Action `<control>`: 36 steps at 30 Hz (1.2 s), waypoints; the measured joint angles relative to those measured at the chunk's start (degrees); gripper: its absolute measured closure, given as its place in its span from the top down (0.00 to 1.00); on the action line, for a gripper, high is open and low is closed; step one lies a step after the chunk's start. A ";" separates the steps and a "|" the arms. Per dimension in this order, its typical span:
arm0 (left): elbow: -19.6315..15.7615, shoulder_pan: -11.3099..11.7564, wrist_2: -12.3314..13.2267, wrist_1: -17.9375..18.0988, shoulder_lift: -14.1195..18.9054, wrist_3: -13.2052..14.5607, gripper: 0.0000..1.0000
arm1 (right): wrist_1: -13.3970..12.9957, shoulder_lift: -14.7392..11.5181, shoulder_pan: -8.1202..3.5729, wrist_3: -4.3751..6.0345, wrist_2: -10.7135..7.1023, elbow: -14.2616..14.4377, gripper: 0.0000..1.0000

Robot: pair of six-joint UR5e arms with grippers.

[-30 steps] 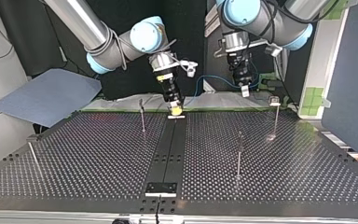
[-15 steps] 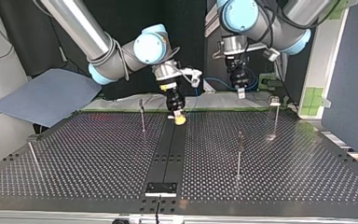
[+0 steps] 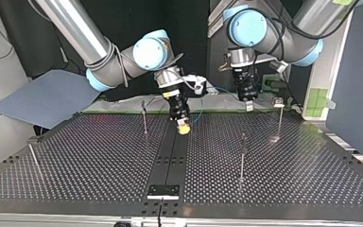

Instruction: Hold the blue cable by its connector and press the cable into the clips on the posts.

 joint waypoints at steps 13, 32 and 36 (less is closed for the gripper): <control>3.15 3.12 4.06 -2.67 -2.39 -0.91 0.00 | 0.46 0.03 -0.67 2.29 -1.36 -1.53 0.00; 11.72 6.83 5.31 -8.78 -2.47 -1.57 0.00 | 1.35 0.28 -1.59 3.33 -1.41 -4.33 0.00; 12.44 7.81 6.17 -9.38 -2.50 -1.64 0.00 | 1.36 0.35 -1.59 3.34 -1.26 -5.02 0.00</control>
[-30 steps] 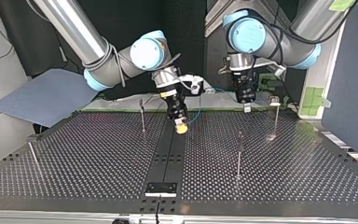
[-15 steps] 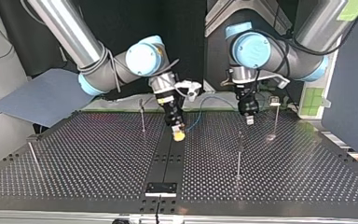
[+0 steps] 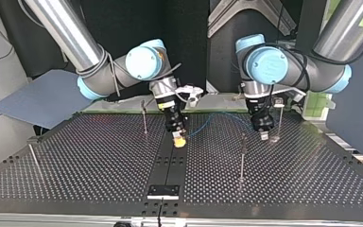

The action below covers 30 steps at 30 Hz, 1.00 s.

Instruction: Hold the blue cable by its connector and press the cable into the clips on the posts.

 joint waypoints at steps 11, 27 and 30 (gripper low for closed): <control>3.08 1.85 1.85 -2.95 -2.37 0.36 0.00 | 0.13 1.60 -0.04 -0.01 1.68 -1.68 0.00; 5.42 3.95 4.45 -2.94 -3.01 -0.06 0.00 | 0.12 3.73 -0.77 -0.26 4.65 -3.39 0.00; 6.07 4.04 4.80 -3.06 -3.34 -0.24 0.00 | 0.09 3.74 -1.01 -0.32 5.09 -3.59 0.00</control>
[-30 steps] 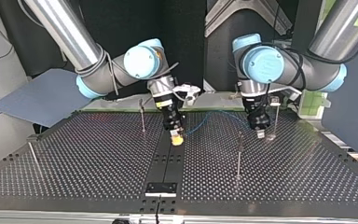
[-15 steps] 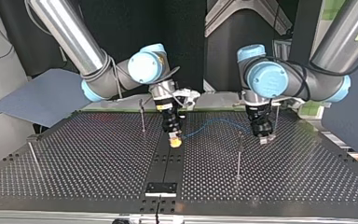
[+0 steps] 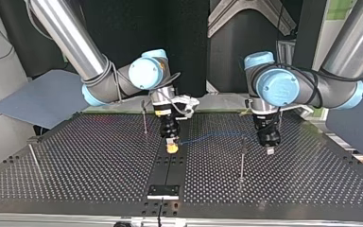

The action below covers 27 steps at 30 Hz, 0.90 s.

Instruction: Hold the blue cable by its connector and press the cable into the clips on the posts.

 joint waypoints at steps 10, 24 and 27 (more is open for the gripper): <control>2.40 0.73 2.08 -1.12 -2.72 -0.99 0.00 | -0.01 0.11 -0.87 -0.09 1.01 -0.08 0.00; 3.75 2.81 6.21 -1.85 -4.33 -2.06 0.00 | -0.11 0.25 -2.27 -0.13 5.92 -0.24 0.00; 3.85 3.11 6.54 -1.99 -4.55 -2.14 0.00 | -0.13 0.26 -2.33 -0.18 6.19 -0.24 0.00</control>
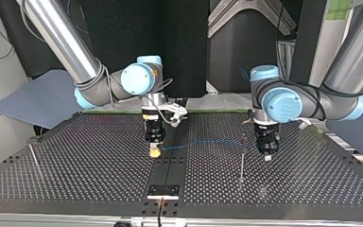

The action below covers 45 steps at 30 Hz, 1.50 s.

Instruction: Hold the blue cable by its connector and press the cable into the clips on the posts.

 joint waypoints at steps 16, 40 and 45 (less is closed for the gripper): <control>0.04 0.14 -0.67 1.72 -0.09 -0.97 0.92 | 0.09 0.03 -0.03 -0.22 -1.38 -0.25 0.00; 0.04 -0.96 -0.19 -4.20 0.12 -6.82 1.00 | 0.55 0.02 -0.03 -0.17 -1.67 -0.33 0.00; 0.03 -1.66 1.81 -6.09 1.61 -9.39 1.00 | 1.00 0.02 0.04 -0.14 -1.68 -0.32 0.00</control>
